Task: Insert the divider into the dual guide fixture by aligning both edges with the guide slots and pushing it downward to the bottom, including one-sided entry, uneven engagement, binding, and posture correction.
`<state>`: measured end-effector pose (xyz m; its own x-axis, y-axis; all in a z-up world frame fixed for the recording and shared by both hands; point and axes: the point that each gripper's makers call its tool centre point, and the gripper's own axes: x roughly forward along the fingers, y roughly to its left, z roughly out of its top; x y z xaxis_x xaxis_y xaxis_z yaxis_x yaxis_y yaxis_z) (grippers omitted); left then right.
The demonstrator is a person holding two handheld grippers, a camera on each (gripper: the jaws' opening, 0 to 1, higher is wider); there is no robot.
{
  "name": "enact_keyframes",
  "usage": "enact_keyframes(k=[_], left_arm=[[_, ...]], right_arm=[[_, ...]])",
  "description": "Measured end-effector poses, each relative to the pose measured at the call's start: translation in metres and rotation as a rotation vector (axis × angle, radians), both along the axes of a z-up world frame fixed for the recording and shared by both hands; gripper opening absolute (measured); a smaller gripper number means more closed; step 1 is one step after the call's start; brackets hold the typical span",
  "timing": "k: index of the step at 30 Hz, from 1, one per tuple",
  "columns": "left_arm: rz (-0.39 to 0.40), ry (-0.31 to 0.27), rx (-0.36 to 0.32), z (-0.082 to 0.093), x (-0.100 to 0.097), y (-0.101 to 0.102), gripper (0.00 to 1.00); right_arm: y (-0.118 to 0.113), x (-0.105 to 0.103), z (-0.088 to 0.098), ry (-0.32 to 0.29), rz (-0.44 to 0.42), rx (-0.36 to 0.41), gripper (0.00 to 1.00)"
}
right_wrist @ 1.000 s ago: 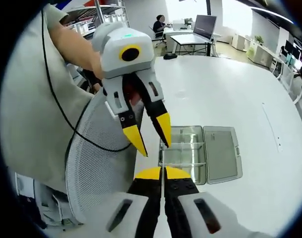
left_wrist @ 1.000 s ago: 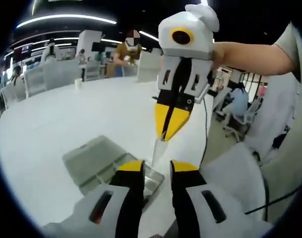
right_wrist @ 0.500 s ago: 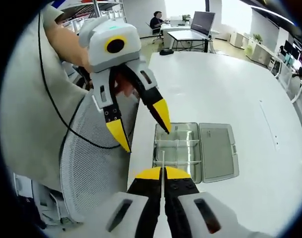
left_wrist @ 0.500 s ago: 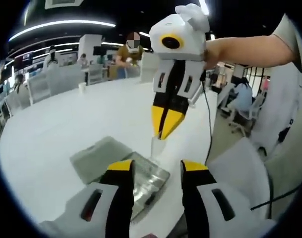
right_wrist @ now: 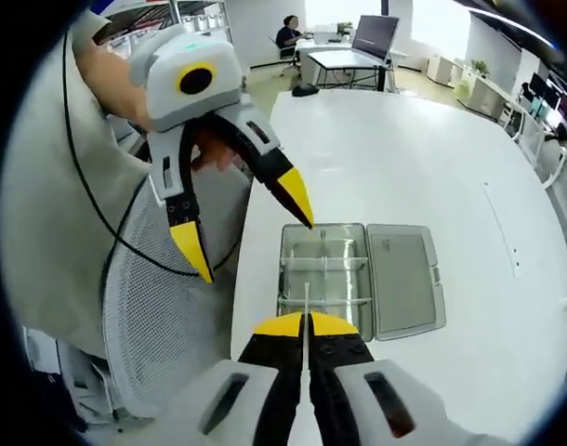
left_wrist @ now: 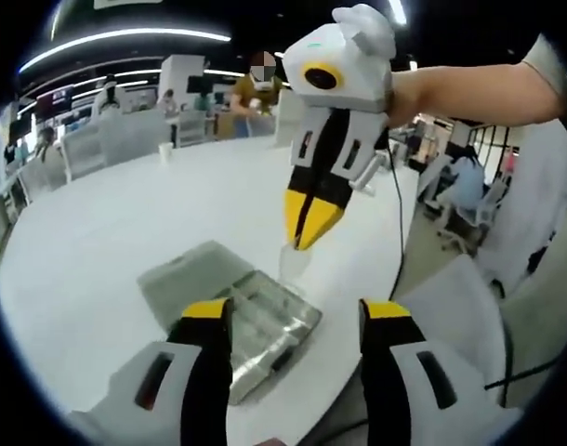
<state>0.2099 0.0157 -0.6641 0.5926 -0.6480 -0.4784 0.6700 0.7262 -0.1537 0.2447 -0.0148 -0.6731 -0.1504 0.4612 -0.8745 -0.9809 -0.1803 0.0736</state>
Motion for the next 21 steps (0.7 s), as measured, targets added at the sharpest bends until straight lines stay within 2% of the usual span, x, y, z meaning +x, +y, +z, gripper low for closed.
enact_keyframes(k=[15, 21], left_arm=[[0.041, 0.020, 0.009, -0.005, 0.002, 0.010, 0.71], [0.045, 0.026, 0.009, -0.005, 0.003, 0.010, 0.73]], right_arm=[[0.003, 0.008, -0.015, -0.022, -0.001, 0.000, 0.00], [0.002, 0.009, -0.019, -0.034, 0.010, -0.001, 0.00]])
